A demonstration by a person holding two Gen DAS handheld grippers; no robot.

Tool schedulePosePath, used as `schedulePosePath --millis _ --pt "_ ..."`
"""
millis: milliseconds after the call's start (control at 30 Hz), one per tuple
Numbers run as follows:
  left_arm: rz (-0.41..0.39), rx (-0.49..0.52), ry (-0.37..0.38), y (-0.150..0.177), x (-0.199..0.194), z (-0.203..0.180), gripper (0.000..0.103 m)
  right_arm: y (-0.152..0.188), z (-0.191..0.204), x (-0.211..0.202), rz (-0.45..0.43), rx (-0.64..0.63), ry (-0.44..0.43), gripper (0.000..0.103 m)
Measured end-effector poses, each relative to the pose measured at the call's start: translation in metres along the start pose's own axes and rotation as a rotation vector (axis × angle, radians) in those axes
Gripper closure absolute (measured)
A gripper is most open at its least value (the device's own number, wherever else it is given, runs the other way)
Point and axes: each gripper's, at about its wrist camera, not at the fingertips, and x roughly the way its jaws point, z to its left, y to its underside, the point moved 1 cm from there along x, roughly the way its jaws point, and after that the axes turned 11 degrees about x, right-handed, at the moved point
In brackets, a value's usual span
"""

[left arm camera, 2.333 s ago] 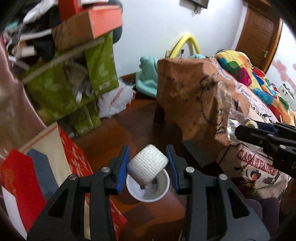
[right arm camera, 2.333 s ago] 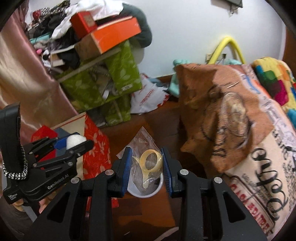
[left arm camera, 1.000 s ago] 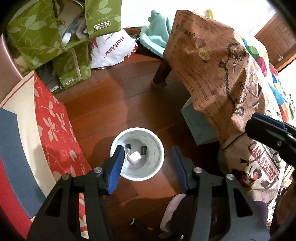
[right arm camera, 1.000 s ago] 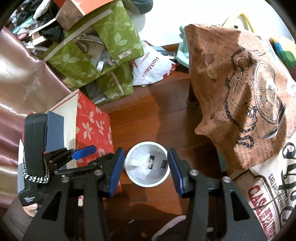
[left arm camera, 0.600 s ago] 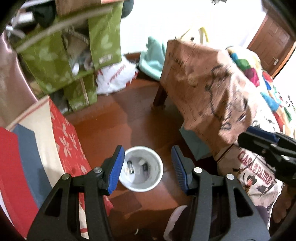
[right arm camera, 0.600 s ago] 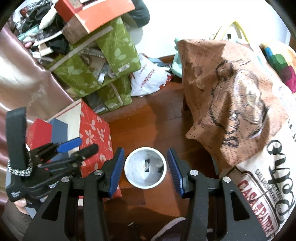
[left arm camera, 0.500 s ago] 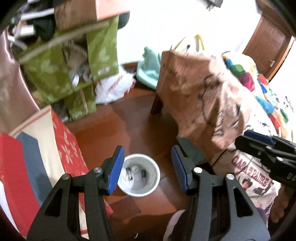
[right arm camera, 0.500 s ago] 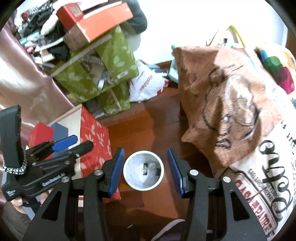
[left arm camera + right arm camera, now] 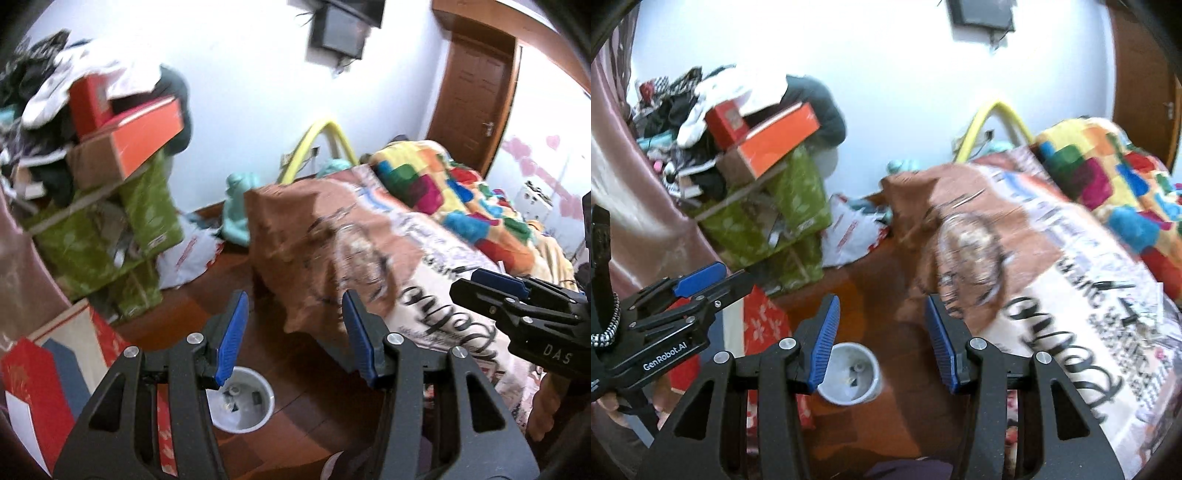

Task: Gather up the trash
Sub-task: 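Move both open tools back over the items on the bed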

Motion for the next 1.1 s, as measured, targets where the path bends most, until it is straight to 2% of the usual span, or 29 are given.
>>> schedulePosePath --millis 233,533,800,1100 --pt "-0.065 0.049 0.070 -0.032 -0.013 -0.063 0.051 -0.004 -0.042 -0.048 -0.093 0.035 0.068 0.058" --pt "-0.089 0.122 0.184 -0.066 -0.004 -0.151 0.051 -0.007 -0.112 -0.099 -0.169 0.109 0.169 0.058" --pt "-0.055 0.230 0.275 -0.082 0.022 -0.233 0.051 -0.007 -0.182 -0.122 -0.191 0.204 0.255 0.058" --pt "-0.004 0.366 0.335 -0.094 0.074 -0.306 0.051 0.001 -0.260 -0.122 -0.173 0.332 0.290 0.058"
